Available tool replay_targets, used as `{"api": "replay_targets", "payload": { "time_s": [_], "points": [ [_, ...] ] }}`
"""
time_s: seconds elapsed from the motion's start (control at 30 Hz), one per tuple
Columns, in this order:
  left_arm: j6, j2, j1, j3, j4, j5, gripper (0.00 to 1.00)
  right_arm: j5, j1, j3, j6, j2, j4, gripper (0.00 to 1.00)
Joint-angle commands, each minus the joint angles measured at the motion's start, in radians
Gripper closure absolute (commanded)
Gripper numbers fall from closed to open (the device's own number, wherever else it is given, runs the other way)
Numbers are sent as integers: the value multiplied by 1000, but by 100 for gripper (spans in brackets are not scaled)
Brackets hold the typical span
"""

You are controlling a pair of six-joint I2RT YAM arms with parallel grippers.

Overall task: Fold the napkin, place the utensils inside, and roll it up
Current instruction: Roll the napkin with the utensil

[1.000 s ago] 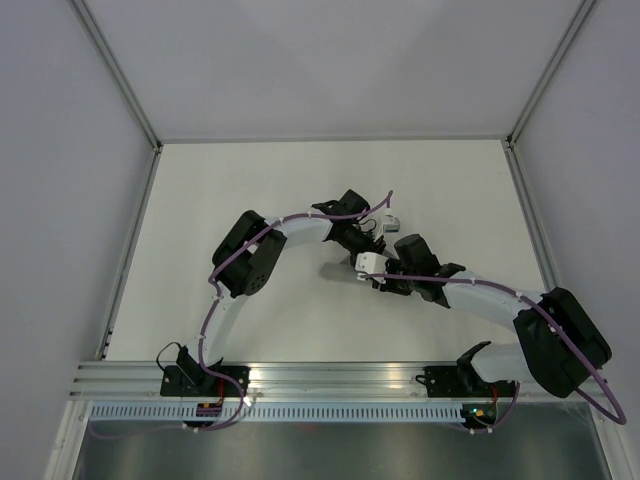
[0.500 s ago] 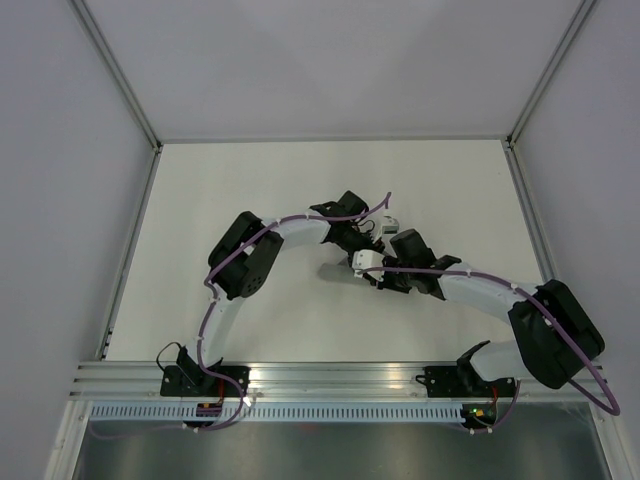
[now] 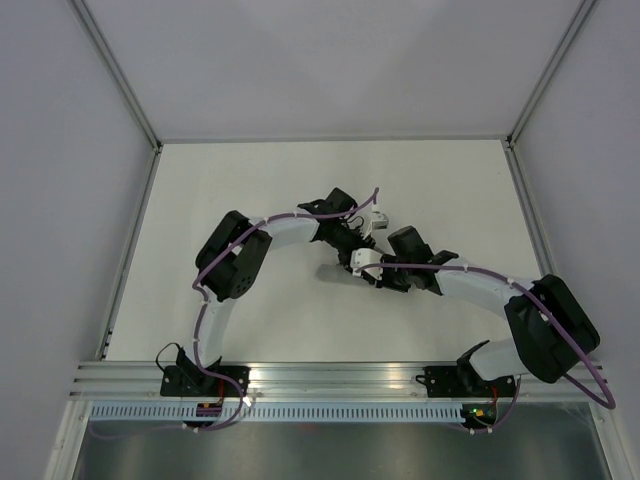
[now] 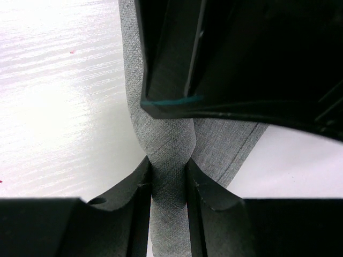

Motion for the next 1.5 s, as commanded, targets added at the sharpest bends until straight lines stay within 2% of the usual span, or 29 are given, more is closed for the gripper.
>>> {"api": "replay_targets", "payload": {
  "time_s": [0.0, 0.27, 0.4, 0.67, 0.93, 1.07, 1.2, 1.47],
  "points": [
    [-44, -90, 27, -27, 66, -30, 55, -6, -6, 14, -8, 33, -87, 80],
    [-101, -182, 87, -105, 178, -60, 56, -37, -16, 57, -20, 62, -147, 80],
    [-159, -286, 129, -199, 316, -116, 55, -73, -41, 101, -30, 91, -184, 80],
    [-265, -499, 153, -401, 563, -353, 55, -208, -121, 263, -91, 233, -397, 80],
    [-321, -685, 146, -630, 757, -412, 54, -323, -199, 466, -181, 434, -625, 80],
    [-278, -771, 97, -710, 789, -500, 53, -351, -230, 556, -214, 538, -697, 80],
    [-177, -808, -23, -786, 824, -609, 52, -382, -250, 632, -243, 620, -786, 80],
    [-8, -696, -205, -758, 810, -812, 54, -414, -280, 756, -280, 755, -891, 80]
  ]
}}
